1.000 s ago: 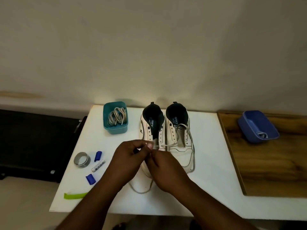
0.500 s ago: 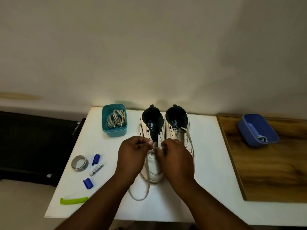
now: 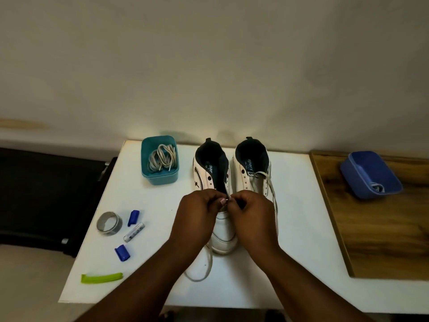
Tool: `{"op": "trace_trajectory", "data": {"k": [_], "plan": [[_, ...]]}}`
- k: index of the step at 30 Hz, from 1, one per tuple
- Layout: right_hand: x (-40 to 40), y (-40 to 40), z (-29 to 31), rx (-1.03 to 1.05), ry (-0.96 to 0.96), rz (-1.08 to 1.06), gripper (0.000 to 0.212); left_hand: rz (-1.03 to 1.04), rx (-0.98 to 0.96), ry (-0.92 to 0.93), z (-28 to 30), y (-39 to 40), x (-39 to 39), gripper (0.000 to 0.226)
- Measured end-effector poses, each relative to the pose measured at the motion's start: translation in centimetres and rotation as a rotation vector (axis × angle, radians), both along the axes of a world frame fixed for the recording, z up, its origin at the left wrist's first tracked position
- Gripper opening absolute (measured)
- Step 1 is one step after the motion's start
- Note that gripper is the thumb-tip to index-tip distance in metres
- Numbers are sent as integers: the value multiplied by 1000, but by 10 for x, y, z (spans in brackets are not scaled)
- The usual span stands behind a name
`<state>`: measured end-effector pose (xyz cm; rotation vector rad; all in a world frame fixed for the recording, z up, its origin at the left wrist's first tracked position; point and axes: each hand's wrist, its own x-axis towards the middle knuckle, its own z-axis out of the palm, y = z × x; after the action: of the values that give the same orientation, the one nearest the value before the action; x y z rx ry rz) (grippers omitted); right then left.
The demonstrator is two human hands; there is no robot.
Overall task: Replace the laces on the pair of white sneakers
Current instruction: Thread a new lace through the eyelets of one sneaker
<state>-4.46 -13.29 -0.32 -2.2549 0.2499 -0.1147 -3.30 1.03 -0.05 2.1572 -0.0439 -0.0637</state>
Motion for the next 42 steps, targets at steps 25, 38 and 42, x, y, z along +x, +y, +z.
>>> {"op": "trace_trajectory", "data": {"k": [25, 38, 42], "plan": [[7, -7, -8, 254, 101, -51, 11, 142, -53, -56, -23, -14, 5, 11], [8, -16, 4, 18, 78, 143, 18, 70, 177, -204, -18, -12, 7, 48], [8, -16, 3, -168, -11, 221, 11, 13, 199, -183, -16, -7, 9, 66]]}}
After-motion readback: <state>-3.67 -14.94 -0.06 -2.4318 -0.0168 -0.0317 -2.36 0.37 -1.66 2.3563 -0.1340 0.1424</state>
